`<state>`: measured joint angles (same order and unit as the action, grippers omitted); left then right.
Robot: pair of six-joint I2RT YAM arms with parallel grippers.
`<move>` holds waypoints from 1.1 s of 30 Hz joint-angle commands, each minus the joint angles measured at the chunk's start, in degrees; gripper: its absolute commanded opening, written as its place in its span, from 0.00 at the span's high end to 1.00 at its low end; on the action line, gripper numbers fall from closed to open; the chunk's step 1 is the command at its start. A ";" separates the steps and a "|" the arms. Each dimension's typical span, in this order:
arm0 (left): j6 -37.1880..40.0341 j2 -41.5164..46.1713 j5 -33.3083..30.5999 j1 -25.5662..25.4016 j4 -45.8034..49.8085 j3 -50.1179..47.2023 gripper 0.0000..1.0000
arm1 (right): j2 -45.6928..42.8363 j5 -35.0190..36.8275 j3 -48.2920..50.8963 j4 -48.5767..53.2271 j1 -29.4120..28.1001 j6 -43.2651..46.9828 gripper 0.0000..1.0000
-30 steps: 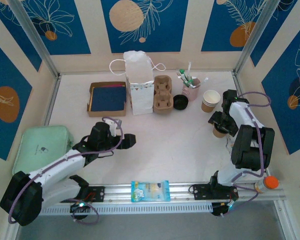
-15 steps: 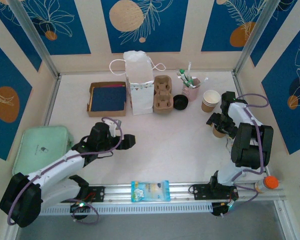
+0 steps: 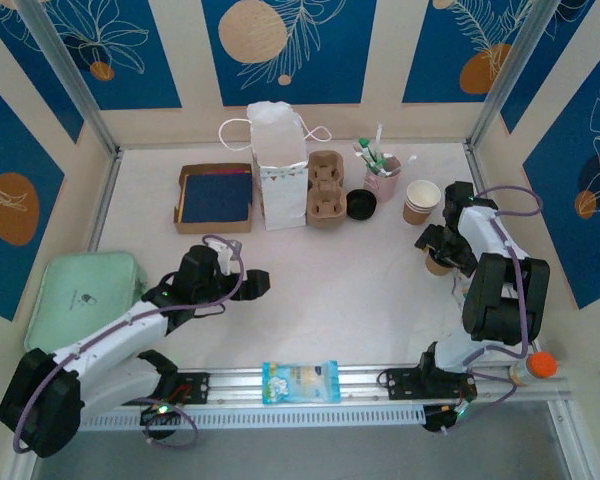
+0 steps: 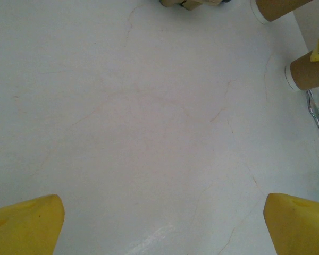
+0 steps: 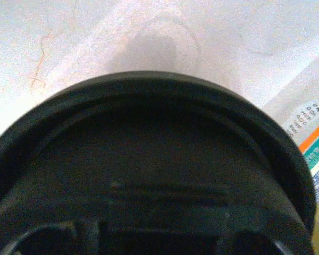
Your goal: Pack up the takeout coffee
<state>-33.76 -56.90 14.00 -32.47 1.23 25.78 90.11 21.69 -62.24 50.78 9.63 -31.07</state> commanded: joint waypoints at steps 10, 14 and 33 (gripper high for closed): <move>1.68 1.01 -1.08 0.65 0.87 1.51 0.04 | -6.05 2.19 -2.57 5.17 -0.56 -1.25 0.01; 1.59 0.84 -1.04 0.65 0.61 1.45 0.04 | -6.46 1.95 -2.89 5.47 -0.58 -0.70 0.01; 1.81 -0.37 -0.91 0.65 0.17 2.51 0.03 | -9.23 5.10 -5.41 7.56 -1.71 -0.54 0.01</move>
<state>-32.88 -56.80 13.41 -32.47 1.37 26.09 83.40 24.82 -65.10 56.29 8.43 -31.46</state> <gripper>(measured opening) 0.964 0.992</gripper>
